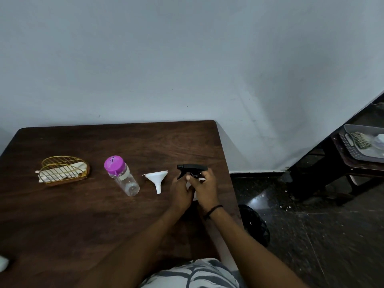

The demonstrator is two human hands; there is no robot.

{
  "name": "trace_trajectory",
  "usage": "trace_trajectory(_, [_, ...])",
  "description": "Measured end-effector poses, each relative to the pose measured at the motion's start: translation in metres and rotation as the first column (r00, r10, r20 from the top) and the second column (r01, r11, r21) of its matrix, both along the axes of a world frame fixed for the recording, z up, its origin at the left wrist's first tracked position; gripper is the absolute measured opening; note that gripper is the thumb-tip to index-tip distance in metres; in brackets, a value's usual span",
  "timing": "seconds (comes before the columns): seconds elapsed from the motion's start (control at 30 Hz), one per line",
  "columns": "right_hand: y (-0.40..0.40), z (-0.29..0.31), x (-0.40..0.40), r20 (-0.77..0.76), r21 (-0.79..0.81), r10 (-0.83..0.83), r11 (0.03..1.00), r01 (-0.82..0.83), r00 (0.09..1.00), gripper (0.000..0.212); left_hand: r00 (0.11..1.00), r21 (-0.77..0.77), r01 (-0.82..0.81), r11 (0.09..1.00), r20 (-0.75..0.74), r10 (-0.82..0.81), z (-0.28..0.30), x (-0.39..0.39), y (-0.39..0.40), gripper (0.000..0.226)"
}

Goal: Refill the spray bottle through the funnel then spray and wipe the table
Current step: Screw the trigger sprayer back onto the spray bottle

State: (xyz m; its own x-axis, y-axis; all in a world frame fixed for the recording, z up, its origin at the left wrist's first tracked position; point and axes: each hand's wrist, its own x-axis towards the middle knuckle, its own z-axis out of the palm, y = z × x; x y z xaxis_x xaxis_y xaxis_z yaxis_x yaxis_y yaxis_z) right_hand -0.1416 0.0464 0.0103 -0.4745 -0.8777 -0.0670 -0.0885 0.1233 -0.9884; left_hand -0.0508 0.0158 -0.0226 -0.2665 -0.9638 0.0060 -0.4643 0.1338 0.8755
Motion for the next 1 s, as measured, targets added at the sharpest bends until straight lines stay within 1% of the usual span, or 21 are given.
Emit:
trace_trajectory(0.1, [-0.001, 0.003, -0.021, 0.020, 0.063, 0.220, 0.973, -0.220, 0.975, 0.035, 0.986, -0.036, 0.108, 0.993, 0.134, -0.102, 0.005, 0.003, -0.008, 0.035])
trace_trajectory(0.17, [-0.001, 0.006, -0.032, 0.026, 0.109, 0.324, 0.939, -0.325, 0.946, 0.036, 0.977, -0.011, 0.170, 0.985, 0.134, -0.167, 0.009, 0.004, -0.011, 0.038])
trace_trajectory(0.27, [-0.002, 0.011, -0.036, 0.015, 0.108, 0.358, 0.928, -0.358, 0.934, 0.032, 0.979, 0.032, 0.191, 0.981, 0.066, -0.193, 0.009, 0.008, -0.012, 0.036])
trace_trajectory(0.4, [-0.001, 0.007, -0.024, -0.061, 0.036, 0.263, 0.965, -0.261, 0.963, 0.023, 0.992, -0.063, 0.126, 0.990, 0.013, -0.125, 0.005, 0.005, -0.007, 0.027])
trace_trajectory(0.5, [0.000, -0.006, -0.010, -0.110, 0.015, 0.098, 0.995, -0.097, 0.989, 0.019, 0.997, -0.120, 0.050, 0.992, -0.051, -0.057, 0.010, -0.002, -0.001, 0.021])
trace_trajectory(0.57, [0.001, -0.011, 0.003, -0.162, 0.013, -0.025, 1.000, 0.028, 0.987, 0.023, 0.991, -0.109, -0.005, 0.994, -0.131, -0.009, 0.019, -0.005, 0.006, 0.021])
trace_trajectory(0.6, [0.001, -0.010, 0.009, -0.180, 0.012, -0.070, 0.997, 0.073, 0.981, 0.023, 0.984, -0.090, -0.041, 0.995, -0.174, 0.025, 0.022, -0.007, 0.009, 0.024])
trace_trajectory(0.67, [0.002, -0.009, 0.016, -0.182, 0.016, -0.105, 0.994, 0.110, 0.978, 0.022, 0.973, -0.029, -0.079, 0.996, -0.220, 0.071, 0.025, -0.008, 0.013, 0.035])
trace_trajectory(0.7, [0.002, -0.011, 0.015, -0.170, 0.025, -0.094, 0.995, 0.100, 0.981, 0.023, 0.973, -0.012, -0.069, 0.998, -0.223, 0.065, 0.025, -0.007, 0.012, 0.035])
trace_trajectory(0.73, [0.002, -0.011, 0.011, -0.148, 0.040, -0.066, 0.997, 0.072, 0.987, 0.026, 0.979, -0.030, -0.045, 0.999, -0.200, 0.038, 0.021, -0.005, 0.010, 0.030])
trace_trajectory(0.8, [0.001, -0.011, -0.002, -0.074, 0.069, 0.024, 0.997, -0.019, 0.997, 0.033, 0.997, -0.074, 0.041, 0.996, -0.066, -0.046, 0.012, -0.001, 0.002, 0.018])
trace_trajectory(0.83, [0.001, -0.010, -0.010, -0.031, 0.079, 0.087, 0.993, -0.084, 0.996, 0.034, 0.997, -0.046, 0.074, 0.996, -0.004, -0.074, 0.009, 0.001, -0.002, 0.019])
trace_trajectory(0.9, [0.003, -0.005, -0.022, 0.038, 0.089, 0.206, 0.974, -0.208, 0.978, 0.032, 0.993, 0.019, 0.106, 0.994, 0.057, -0.107, 0.009, 0.005, -0.007, 0.027])
trace_trajectory(0.93, [0.004, -0.002, -0.025, 0.050, 0.093, 0.245, 0.964, -0.248, 0.968, 0.029, 0.991, 0.028, 0.112, 0.993, 0.074, -0.114, 0.009, 0.006, -0.007, 0.029])
trace_trajectory(1.0, [0.005, 0.001, -0.026, 0.024, 0.076, 0.260, 0.962, -0.261, 0.965, 0.026, 0.990, 0.020, 0.110, 0.994, 0.087, -0.111, 0.004, 0.006, -0.006, 0.030])
